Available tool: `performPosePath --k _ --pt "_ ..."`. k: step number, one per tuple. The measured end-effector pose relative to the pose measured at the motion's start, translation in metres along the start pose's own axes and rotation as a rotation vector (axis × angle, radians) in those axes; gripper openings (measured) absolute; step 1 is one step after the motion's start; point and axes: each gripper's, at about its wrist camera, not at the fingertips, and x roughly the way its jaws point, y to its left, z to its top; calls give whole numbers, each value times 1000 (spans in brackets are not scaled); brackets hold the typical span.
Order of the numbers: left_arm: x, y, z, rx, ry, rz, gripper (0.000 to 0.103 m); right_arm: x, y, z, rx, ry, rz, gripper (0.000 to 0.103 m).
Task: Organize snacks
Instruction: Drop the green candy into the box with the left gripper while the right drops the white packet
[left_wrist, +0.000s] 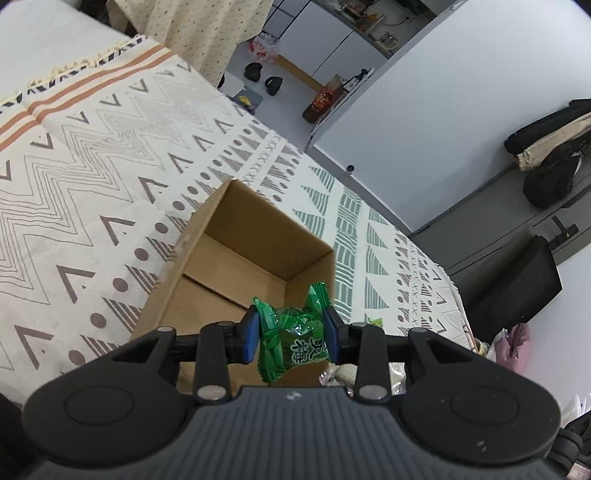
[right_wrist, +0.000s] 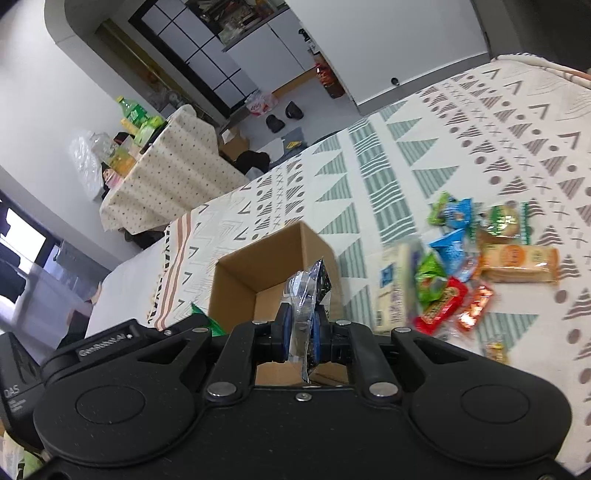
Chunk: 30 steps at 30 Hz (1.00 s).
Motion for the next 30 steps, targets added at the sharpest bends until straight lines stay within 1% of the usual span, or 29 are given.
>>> performPosePath --k 3,4,6,8,9,11,12,13,14,15,17,19,23,24,25,28,30 --pt "6 6 8 -2 21 0 36 11 9 0 -4 7 -1 11" --pt "7 7 11 -6 20 10 38 14 11 0 -5 10 -1 11" --pt "7 11 17 -15 16 22 39 23 14 0 3 22 -3 11" --pt "7 15 22 -24 14 27 45 30 17 1 4 33 -8 11" --pt "6 17 25 -30 13 39 50 33 18 1 7 39 -8 11" --pt "3 18 29 -30 2 57 55 40 21 2 17 54 2 11" --pt "0 18 30 -26 -6 62 60 43 24 3 15 65 8 12" --pt "-2 18 31 -23 -12 69 68 46 27 3 11 75 5 14" --pt "-4 18 31 -23 -16 82 72 50 30 4 8 89 -4 16" --pt "-6 18 30 -24 -20 99 79 52 33 4 8 96 -11 22" --pt "-8 17 30 -23 -21 118 83 51 37 3 -4 87 -12 27" --pt "-10 16 28 -20 -10 130 85 46 41 4 -26 87 -9 35" --pt "-17 15 21 -5 -1 148 89 29 37 7 -40 59 -35 43" --pt "-19 13 18 5 -2 152 92 23 34 7 -38 50 -39 48" --pt "-21 12 16 14 -5 158 92 16 30 7 -37 40 -50 55" --pt "-25 4 8 38 -6 165 93 2 17 5 -32 30 -102 57" --pt "-28 -2 3 53 -2 158 94 -7 11 4 -27 34 -114 57"
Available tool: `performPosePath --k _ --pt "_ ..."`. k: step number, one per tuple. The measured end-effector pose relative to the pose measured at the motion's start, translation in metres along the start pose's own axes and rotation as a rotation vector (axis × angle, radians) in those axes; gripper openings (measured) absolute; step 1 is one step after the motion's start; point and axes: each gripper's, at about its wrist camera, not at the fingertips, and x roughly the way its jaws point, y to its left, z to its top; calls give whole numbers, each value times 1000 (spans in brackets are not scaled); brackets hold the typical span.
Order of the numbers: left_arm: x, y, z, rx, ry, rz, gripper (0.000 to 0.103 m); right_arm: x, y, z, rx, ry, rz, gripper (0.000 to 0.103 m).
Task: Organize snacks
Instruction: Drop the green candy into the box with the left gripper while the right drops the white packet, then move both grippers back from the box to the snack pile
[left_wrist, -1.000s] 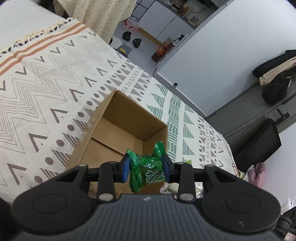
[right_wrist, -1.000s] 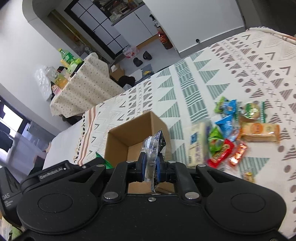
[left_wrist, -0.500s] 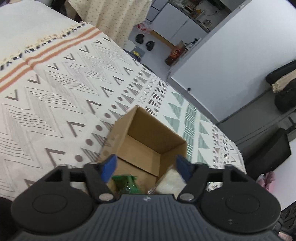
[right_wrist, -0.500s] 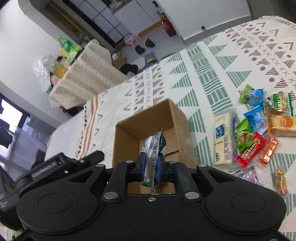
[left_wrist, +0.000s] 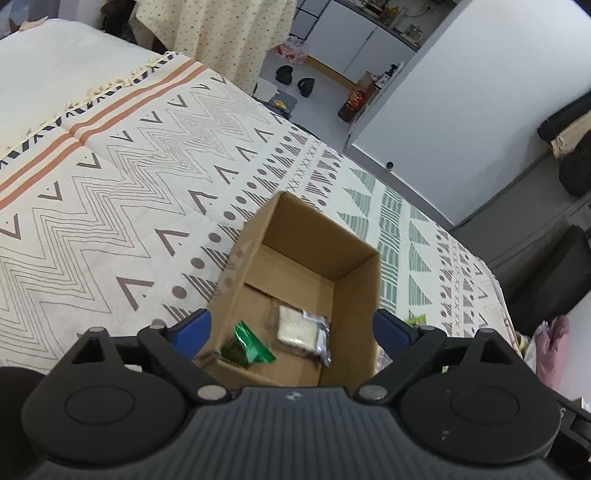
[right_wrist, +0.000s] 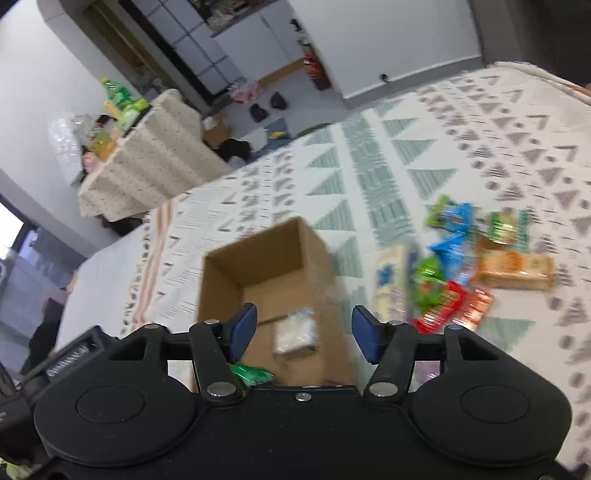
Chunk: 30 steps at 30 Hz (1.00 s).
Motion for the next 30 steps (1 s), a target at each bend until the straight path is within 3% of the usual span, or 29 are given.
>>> performPosePath --k 4,13,23,30 --pt "-6 -13 -15 40 2 -8 97 -16 -11 -4 25 -24 -8 71" --pt "-18 -46 -48 132 -9 -5 102 -46 -41 -11 8 -91 -36 86" --pt "-15 -67 -83 169 24 4 102 -68 -87 -28 22 -99 -87 93" --pt "-10 -83 -102 212 33 26 102 -77 -112 -34 52 -126 -77 98"
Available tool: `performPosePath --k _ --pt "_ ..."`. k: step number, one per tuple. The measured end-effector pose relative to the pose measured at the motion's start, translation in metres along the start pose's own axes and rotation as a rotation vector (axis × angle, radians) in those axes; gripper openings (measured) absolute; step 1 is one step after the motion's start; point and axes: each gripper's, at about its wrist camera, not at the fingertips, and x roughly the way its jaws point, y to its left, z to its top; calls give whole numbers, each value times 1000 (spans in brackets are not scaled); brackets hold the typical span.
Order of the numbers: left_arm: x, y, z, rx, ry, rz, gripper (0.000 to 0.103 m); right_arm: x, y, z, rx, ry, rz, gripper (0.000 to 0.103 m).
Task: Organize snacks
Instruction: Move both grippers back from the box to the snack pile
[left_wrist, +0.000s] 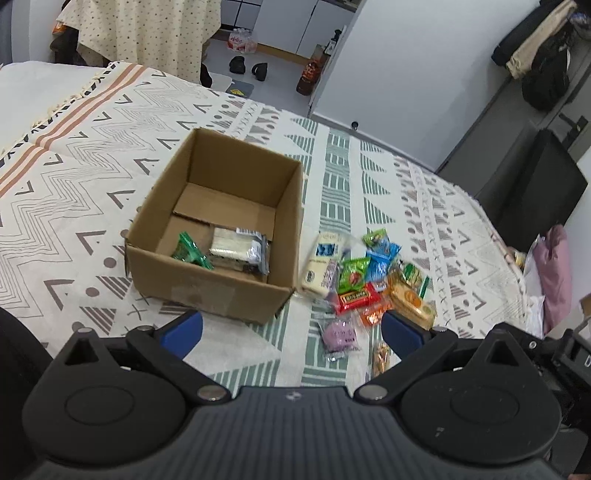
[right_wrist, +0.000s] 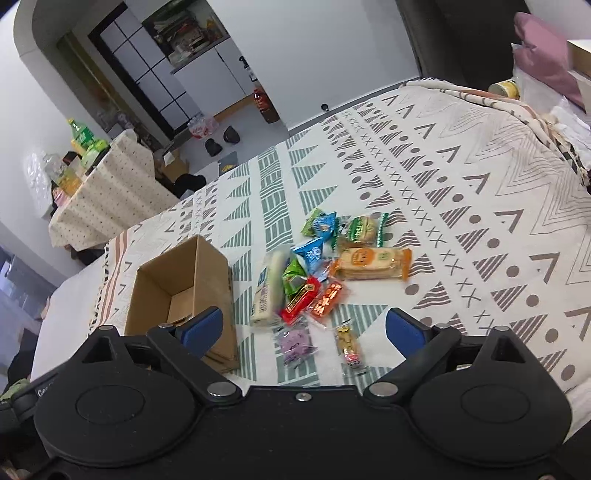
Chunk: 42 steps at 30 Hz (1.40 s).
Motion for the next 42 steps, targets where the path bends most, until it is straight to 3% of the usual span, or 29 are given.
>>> performPosePath --k 14,23,28,31,37,42 --pt "21 -12 -11 -5 20 -10 102 17 -29 -20 -38 65 50 96" --pt "54 -22 -17 3 53 -45 99 48 -45 -31 -17 119 59 80" --pt "75 -26 -21 -24 84 -75 88 67 -46 -32 -62 119 77 71" --pt "86 -32 -21 -12 92 -78 84 74 -43 -32 -97 104 76 71" --pt "109 -34 -24 -25 117 -74 69 93 -40 -36 -137 156 52 60" --pt "129 -37 -28 -27 130 -73 64 113 -46 -41 -112 207 57 51"
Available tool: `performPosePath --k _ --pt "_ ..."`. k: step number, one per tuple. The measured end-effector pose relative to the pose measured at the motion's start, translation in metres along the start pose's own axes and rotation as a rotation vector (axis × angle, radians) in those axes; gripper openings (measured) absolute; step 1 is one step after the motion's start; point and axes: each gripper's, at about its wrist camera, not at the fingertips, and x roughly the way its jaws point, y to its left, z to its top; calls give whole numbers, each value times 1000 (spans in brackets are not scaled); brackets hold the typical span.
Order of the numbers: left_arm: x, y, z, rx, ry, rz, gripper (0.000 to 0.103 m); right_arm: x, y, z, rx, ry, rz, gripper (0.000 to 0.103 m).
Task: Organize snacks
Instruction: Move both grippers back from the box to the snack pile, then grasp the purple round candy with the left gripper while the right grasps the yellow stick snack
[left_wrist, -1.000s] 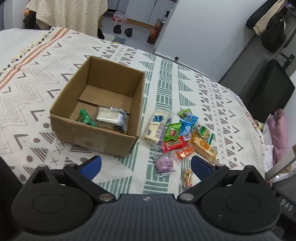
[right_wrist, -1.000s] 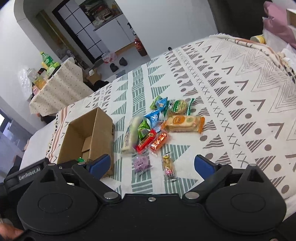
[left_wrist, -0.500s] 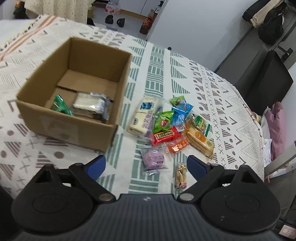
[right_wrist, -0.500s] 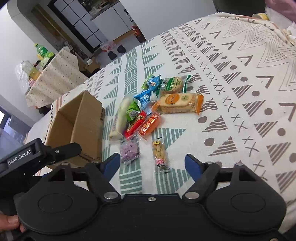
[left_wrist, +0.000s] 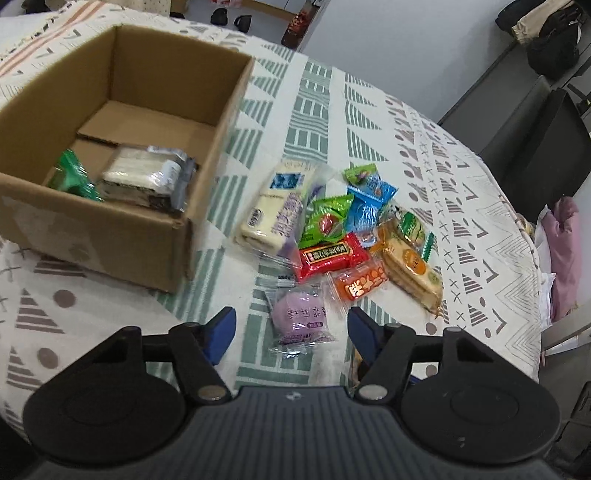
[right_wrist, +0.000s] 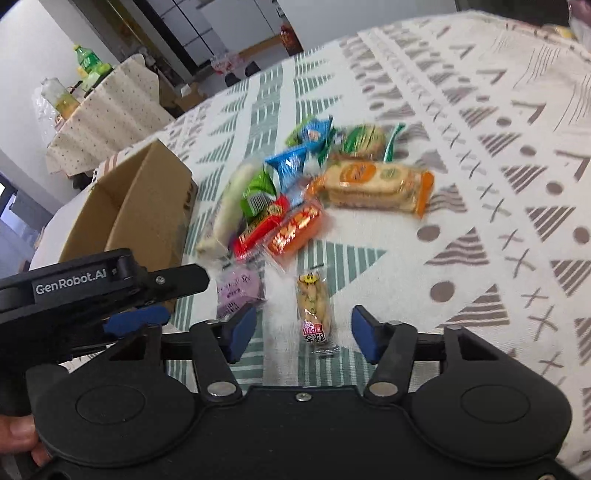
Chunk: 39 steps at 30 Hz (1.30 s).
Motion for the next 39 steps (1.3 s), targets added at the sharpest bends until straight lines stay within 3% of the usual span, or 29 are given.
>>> performPosePath --k 8,11,16,18,28,39 --pt "27 -7 -3 -11 16 21 63 19 -6 -1 6 29 -28 34" --pt "37 -10 -3 -13 39 44 55 22 -9 0 7 29 -33 19" --pt "42 -14 -4 5 32 100 37 23 -11 1 6 25 -20 18" --pt "41 -14 -3 9 35 109 35 23 -12 2 11 24 -14 18" --pt "12 -14 -5 35 37 119 32 12 -16 4 53 1 -18 17" --pt "-30 -18 -11 65 -8 82 32 -27 -2 2 55 -104 4 17"
